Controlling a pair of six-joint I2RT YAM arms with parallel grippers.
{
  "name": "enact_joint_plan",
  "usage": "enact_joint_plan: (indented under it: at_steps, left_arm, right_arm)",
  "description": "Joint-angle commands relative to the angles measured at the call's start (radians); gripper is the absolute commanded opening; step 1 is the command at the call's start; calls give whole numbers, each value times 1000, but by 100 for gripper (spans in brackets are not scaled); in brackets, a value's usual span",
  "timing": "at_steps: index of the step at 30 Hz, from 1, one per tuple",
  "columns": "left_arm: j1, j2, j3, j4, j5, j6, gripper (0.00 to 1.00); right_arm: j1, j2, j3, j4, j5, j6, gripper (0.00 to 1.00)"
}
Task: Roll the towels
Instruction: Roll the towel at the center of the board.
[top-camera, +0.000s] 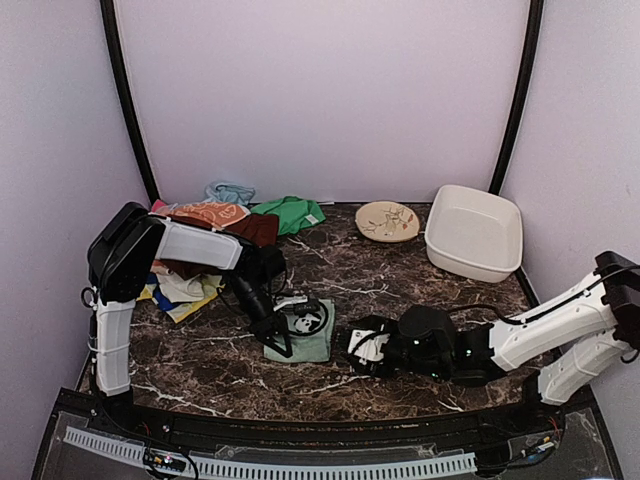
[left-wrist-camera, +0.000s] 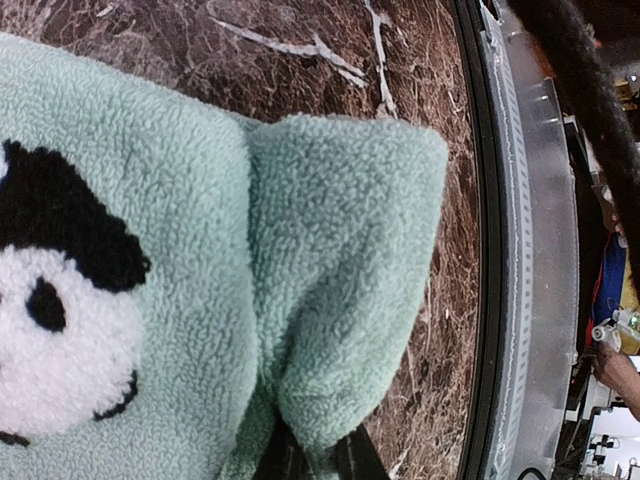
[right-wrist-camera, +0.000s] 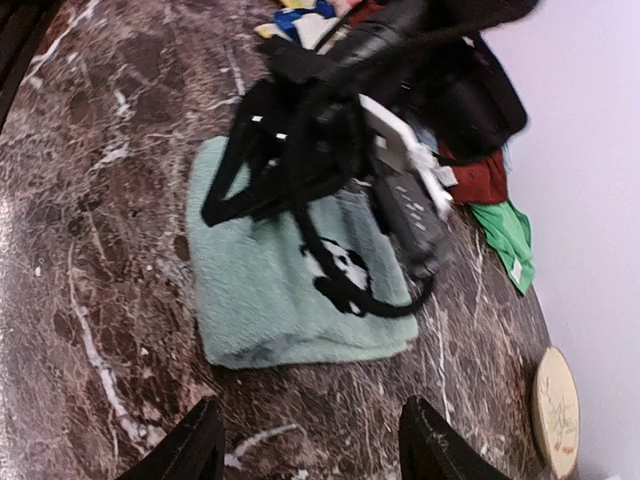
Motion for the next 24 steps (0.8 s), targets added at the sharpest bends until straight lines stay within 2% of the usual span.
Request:
enact_joint_plan:
  at_steps: [1, 5, 11, 18, 20, 24]
  left_arm:
    - [4, 57, -10, 30, -145, -51, 0]
    - [4, 60, -6, 33, -162, -61, 0]
    - [5, 60, 5, 26, -175, -55, 0]
    - [5, 58, 7, 14, -160, -40, 1]
    - [6, 52, 7, 0, -148, -23, 5]
    - [17, -2, -21, 24, -125, -14, 22]
  right_arm:
    - [62, 148, 121, 9, -1, -244, 58]
    - [81, 290, 201, 35, -27, -345, 54]
    - [83, 419, 285, 42, -54, -412, 51]
    - [39, 521, 345, 39, -71, -351, 42]
    - [24, 539, 361, 7, -83, -307, 38]
    - [-17, 546, 384, -68, -124, -190, 34]
